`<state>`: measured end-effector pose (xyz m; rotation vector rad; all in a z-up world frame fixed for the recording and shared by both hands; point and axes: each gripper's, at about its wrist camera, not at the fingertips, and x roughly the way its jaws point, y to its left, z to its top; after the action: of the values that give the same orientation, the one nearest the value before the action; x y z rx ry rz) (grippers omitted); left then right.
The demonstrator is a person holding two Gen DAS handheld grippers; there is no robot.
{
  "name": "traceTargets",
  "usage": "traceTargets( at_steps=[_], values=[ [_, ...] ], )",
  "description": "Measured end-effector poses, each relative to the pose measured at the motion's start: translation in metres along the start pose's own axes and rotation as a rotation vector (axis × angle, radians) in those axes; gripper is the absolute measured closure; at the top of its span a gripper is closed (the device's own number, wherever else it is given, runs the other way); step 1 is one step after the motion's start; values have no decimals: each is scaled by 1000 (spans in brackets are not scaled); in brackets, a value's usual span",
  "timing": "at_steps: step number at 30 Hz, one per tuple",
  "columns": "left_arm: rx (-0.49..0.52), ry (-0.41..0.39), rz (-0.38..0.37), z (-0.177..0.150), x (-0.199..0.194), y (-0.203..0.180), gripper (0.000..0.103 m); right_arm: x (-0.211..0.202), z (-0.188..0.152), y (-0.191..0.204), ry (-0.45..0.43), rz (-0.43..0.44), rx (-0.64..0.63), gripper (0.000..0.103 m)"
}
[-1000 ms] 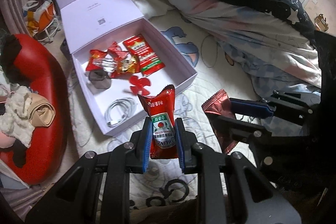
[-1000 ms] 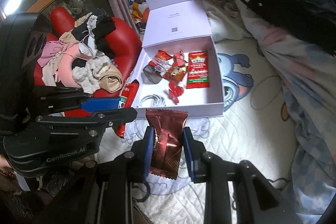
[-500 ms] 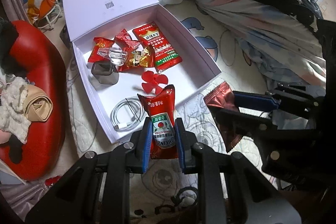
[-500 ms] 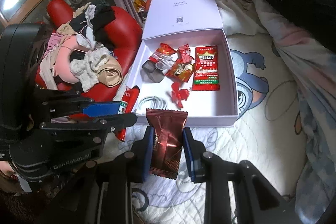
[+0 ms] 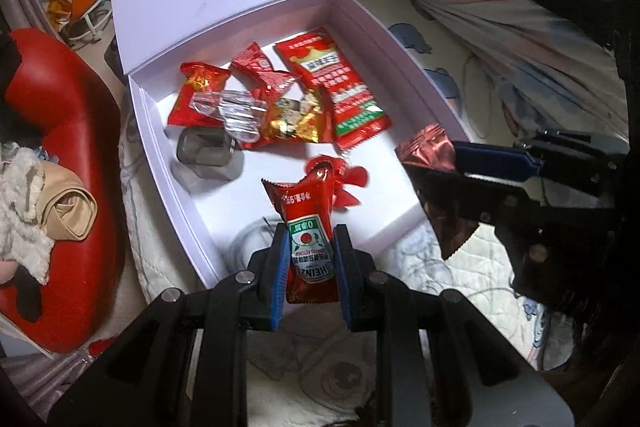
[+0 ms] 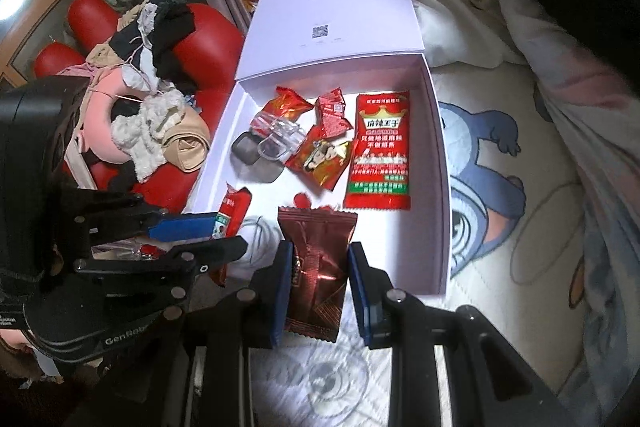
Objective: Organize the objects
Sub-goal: 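Carry the ketchup packet with the left gripper while the right carries the brown packet toward the box, then lower both packets into the white box and open both grippers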
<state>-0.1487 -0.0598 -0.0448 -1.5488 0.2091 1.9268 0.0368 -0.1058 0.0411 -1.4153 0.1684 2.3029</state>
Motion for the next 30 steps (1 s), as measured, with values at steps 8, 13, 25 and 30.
traceTargets(
  at_steps=[8, 13, 25, 30],
  values=[
    [13, 1, 23, 17, 19, 12, 83, 25, 21, -6, 12, -3, 4, 76],
    [11, -16, 19, 26, 27, 19, 83, 36, 32, -9, 12, -13, -2, 76],
    [17, -6, 0, 40, 49, 22, 83, 58, 49, -16, -9, -29, 15, 76],
    [11, 15, -6, 41, 58, 23, 83, 69, 49, -13, 0, -32, 9, 76]
  ],
)
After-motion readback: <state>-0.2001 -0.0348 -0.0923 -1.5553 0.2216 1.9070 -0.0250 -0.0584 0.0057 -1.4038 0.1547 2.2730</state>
